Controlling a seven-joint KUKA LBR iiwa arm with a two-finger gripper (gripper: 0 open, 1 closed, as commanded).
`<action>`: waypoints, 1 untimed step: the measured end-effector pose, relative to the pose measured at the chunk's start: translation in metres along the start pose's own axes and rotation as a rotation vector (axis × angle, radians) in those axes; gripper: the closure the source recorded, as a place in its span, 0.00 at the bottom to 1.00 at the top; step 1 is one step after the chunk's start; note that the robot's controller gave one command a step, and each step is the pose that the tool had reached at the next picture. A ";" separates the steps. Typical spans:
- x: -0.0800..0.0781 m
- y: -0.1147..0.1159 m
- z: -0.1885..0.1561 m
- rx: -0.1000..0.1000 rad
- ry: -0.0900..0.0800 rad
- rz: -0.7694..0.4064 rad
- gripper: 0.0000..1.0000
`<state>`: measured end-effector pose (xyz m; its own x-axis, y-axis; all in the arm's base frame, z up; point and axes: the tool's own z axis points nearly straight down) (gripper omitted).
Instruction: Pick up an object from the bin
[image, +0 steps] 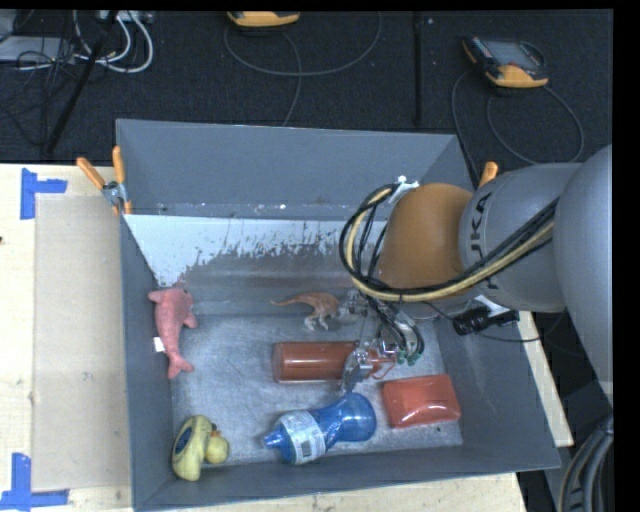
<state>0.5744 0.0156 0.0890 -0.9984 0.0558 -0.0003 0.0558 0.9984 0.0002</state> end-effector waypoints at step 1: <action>0.011 0.002 0.012 -0.005 -0.017 0.381 1.00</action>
Offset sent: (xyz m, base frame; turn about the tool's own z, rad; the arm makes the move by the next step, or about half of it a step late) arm 0.0000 0.0000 0.0000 0.0000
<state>0.5634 0.0185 0.0769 -0.9057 0.4236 -0.0158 0.4235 0.9059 0.0087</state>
